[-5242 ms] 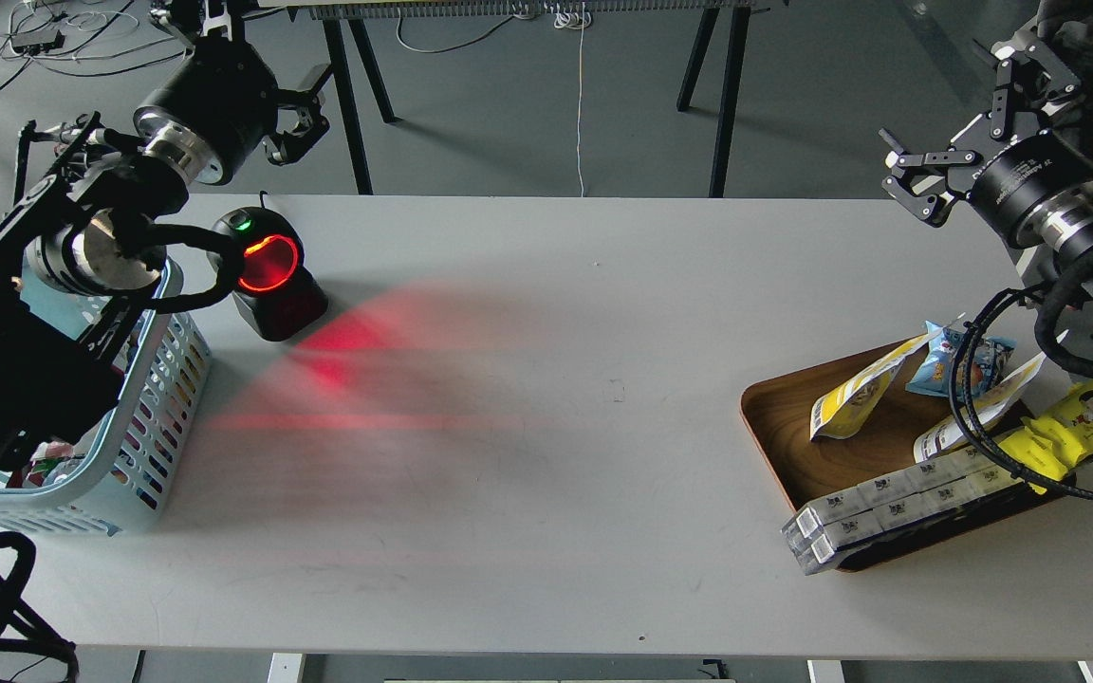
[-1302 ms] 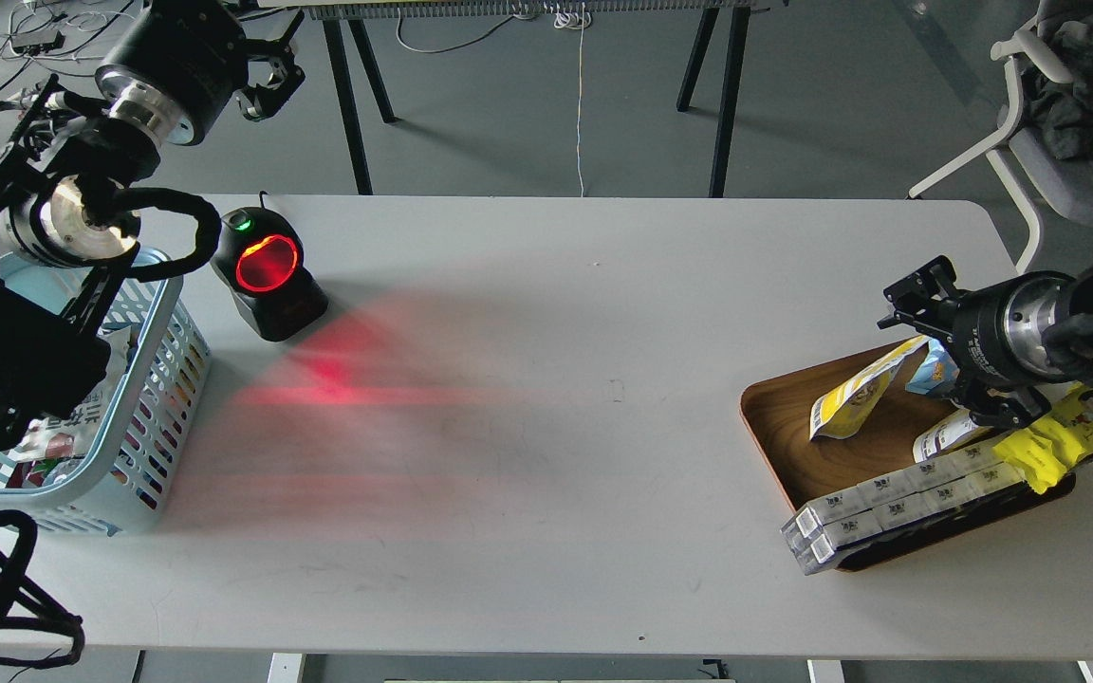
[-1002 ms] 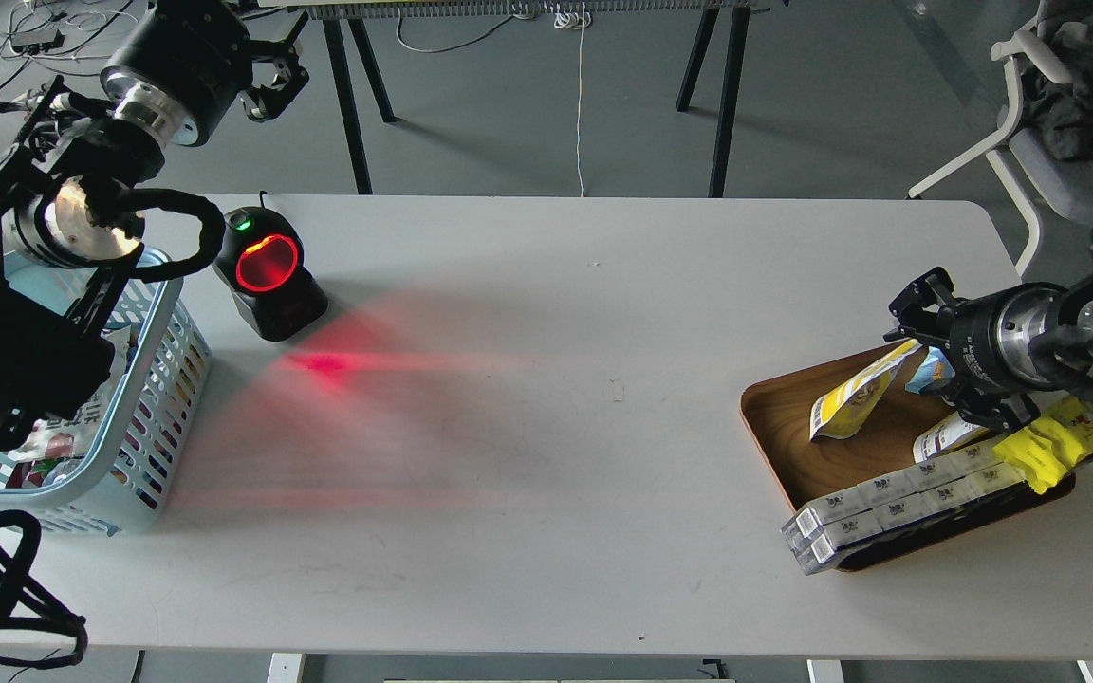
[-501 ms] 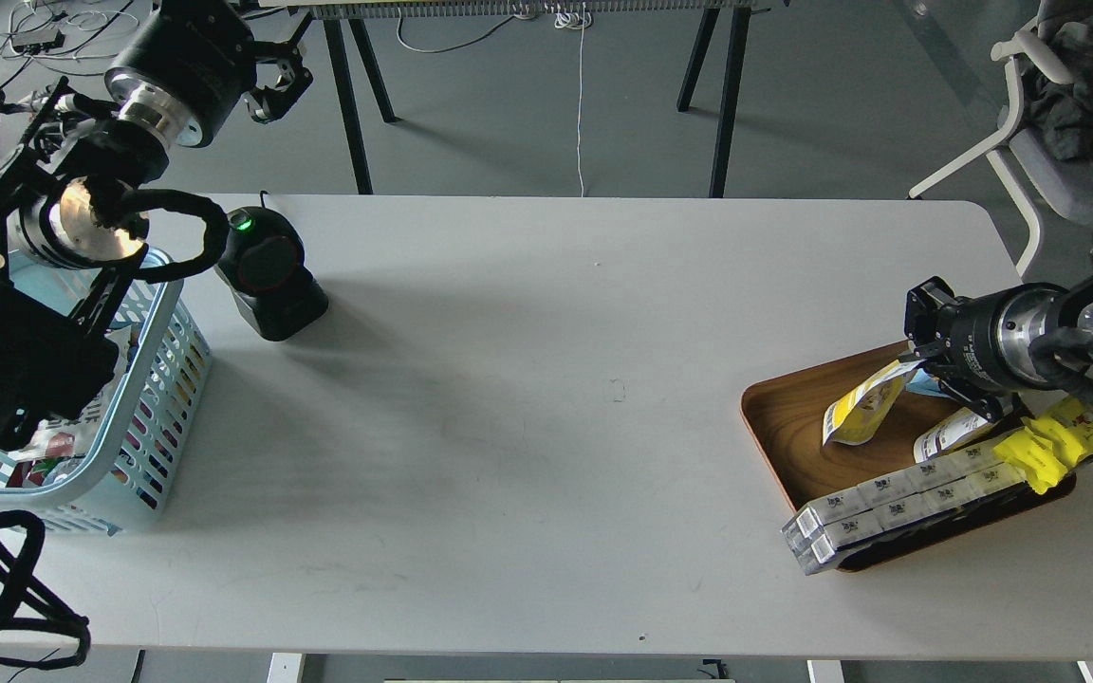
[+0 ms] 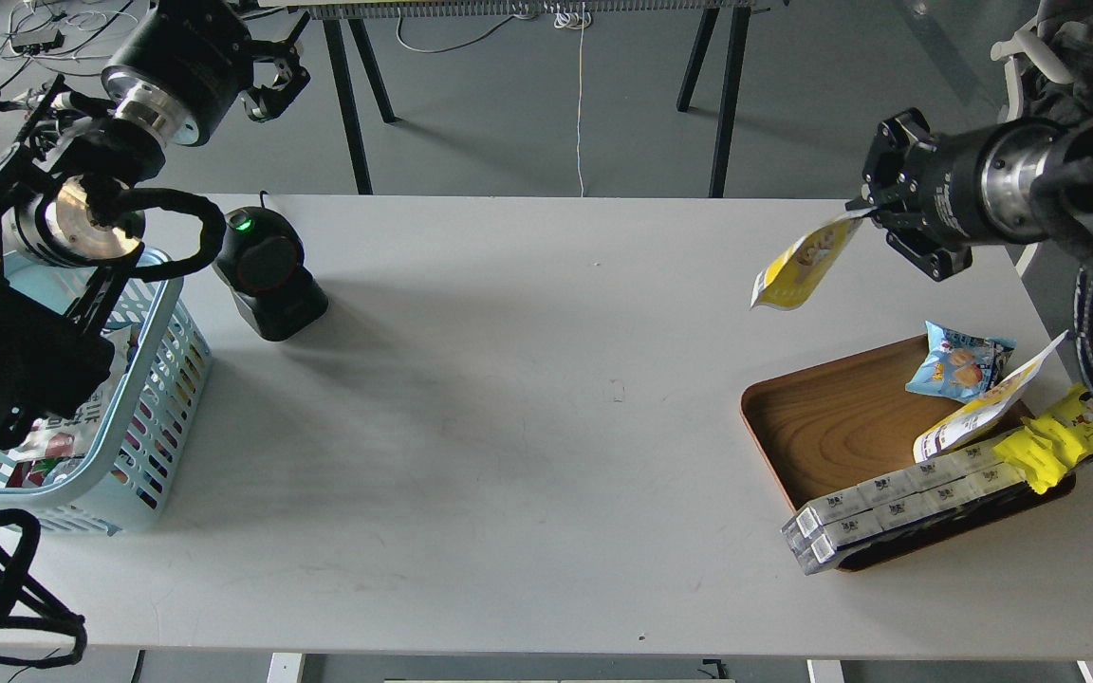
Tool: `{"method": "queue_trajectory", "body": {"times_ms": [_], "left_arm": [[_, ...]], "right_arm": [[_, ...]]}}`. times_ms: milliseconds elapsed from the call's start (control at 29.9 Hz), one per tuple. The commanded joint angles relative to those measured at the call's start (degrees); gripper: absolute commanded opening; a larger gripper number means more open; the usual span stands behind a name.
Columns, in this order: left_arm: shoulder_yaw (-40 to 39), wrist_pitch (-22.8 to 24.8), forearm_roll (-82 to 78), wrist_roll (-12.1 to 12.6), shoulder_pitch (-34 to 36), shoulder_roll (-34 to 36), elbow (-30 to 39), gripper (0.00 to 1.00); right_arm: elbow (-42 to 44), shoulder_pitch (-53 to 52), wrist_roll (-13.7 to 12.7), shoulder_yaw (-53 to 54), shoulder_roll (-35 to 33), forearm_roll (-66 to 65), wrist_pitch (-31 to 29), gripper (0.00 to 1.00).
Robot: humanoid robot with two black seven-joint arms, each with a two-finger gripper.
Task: Scan snack and place in basket
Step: 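Lift the yellow packet and carry it toward the table center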
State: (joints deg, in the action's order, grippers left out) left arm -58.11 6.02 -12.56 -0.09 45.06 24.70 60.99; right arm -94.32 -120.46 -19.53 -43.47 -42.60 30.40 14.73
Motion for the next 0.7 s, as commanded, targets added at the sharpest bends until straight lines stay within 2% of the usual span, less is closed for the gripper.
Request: {"method": "queue_trajectory", "body": {"times_ms": [0,200,401,668], "left_arm": [[-0.1,0.0,0.0,0.0,0.1,-0.1,0.0,1.0],[-0.1,0.0,0.0,-0.1,0.5,-0.1,0.0,1.0],[-0.1,0.0,0.0,-0.1,0.5,0.0,0.0,1.0],[0.0,0.0,0.0,0.0,1.2,-0.1,0.0,1.0]], "right_arm": [[3.8,-1.5,-0.1,3.0,5.0,4.8,1.0,0.0],[13.3,0.6,-0.1,7.1,17.1,11.3,1.9,0.0],[22.5,7.5,-0.1,11.9,29.7,12.9,3.3,0.0],[27.4,14.0,0.4,13.1,39.4,13.1,4.2,0.0]]}}
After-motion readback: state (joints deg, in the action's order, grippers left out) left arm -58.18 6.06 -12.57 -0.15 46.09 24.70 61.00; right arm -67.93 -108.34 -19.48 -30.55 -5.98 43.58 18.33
